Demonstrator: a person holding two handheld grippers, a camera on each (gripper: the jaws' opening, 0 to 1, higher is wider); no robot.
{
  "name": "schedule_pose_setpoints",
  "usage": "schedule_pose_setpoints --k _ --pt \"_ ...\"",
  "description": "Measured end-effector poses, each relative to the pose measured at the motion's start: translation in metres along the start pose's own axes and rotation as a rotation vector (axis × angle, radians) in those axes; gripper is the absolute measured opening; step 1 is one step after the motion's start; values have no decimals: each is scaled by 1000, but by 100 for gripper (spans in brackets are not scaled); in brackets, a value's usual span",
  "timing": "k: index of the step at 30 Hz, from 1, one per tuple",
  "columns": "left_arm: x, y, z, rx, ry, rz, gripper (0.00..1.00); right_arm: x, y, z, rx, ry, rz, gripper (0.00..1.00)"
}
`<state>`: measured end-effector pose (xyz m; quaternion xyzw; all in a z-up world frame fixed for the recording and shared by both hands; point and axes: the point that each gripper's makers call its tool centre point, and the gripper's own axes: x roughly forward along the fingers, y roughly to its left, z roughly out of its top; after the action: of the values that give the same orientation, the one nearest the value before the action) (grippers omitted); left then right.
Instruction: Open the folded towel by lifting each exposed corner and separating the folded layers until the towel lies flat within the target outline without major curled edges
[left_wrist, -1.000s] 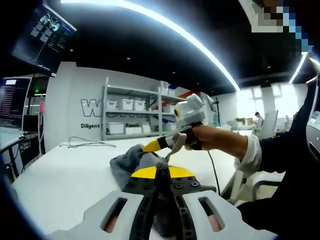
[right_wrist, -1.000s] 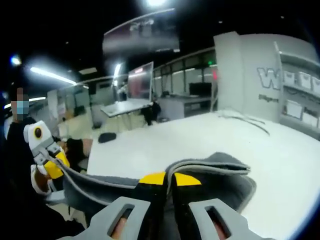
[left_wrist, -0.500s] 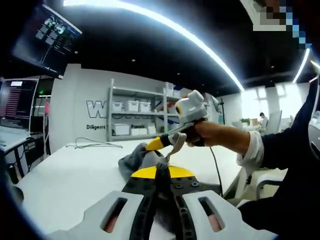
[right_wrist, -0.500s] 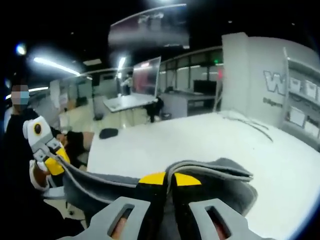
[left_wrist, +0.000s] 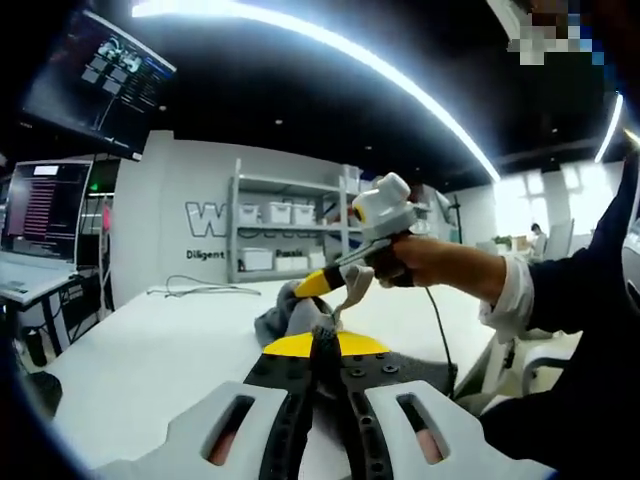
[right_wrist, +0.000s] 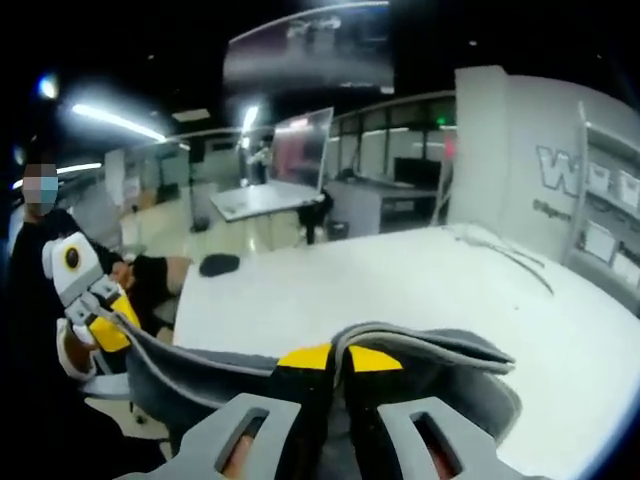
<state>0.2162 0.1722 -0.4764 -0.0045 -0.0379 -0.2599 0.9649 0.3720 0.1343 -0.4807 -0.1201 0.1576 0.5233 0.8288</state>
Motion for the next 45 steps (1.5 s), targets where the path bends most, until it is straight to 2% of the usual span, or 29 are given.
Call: schedule_pose_setpoints --k 17,45 --pt "-12 18 0 -8 -10 41 5 25 10 13 -40 10 23 1" --pt "-33 42 -9 -24 2 90 5 62 32 21 -77 41 53 0"
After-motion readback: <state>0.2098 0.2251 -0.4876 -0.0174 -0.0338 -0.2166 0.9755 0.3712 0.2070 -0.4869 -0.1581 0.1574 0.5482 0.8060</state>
